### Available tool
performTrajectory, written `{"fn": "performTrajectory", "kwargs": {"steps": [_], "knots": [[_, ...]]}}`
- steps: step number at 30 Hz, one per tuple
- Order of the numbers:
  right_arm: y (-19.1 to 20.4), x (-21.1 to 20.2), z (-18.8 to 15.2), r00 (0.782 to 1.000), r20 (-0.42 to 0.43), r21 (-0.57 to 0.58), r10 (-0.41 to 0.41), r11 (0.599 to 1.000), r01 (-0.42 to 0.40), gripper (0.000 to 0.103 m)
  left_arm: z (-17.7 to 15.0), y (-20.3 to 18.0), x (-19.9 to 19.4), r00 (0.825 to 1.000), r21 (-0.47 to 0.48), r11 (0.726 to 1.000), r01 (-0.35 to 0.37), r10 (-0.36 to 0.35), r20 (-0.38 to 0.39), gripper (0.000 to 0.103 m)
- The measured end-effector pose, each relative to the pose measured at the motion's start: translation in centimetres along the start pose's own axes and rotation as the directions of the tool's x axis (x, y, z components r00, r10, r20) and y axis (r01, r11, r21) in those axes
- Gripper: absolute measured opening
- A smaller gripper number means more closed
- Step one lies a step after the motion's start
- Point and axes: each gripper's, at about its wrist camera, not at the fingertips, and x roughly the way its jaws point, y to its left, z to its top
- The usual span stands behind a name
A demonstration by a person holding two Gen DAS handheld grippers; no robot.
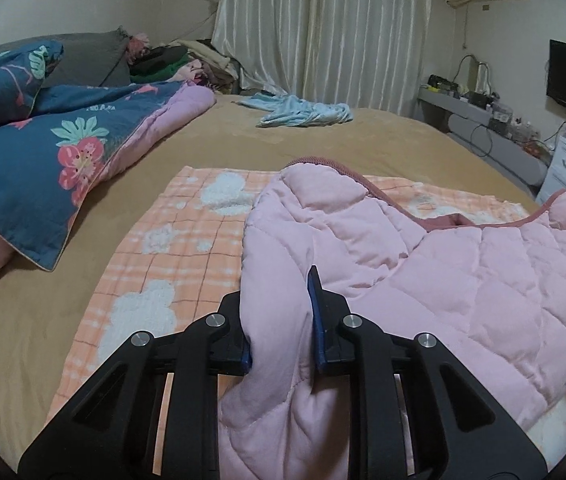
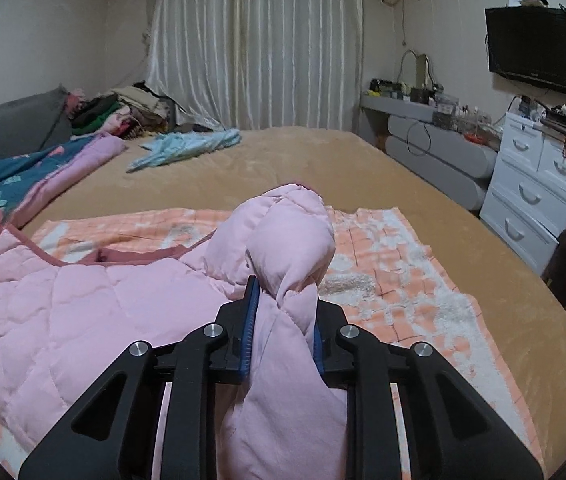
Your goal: Fold large clothes
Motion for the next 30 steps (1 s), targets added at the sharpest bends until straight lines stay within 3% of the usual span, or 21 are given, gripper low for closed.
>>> {"fn": "performTrajectory", "kwargs": {"steps": [15, 26, 30], "knots": [[-0.5, 9.9, -3.5, 0.980, -0.189, 0.028, -0.060, 0.997, 0.067, 0.022, -1.1, 0.9, 5.6, 0.992, -0.034, 0.998, -0.044, 0.039, -0.122, 0.015], [-0.5, 12.1, -4.5, 0.970, -0.234, 0.032, -0.061, 0.997, 0.071, 0.027, -1.5, 1.1, 6.4, 0.989, -0.039, 0.998, -0.045, 0.039, -0.144, 0.016], [-0.7, 11.8, -4.4, 0.964, -0.257, 0.051, -0.063, 0.996, 0.078, 0.034, -1.4, 1.1, 6.4, 0.987, -0.028, 0.998, -0.050, 0.045, -0.153, 0.017]]}}
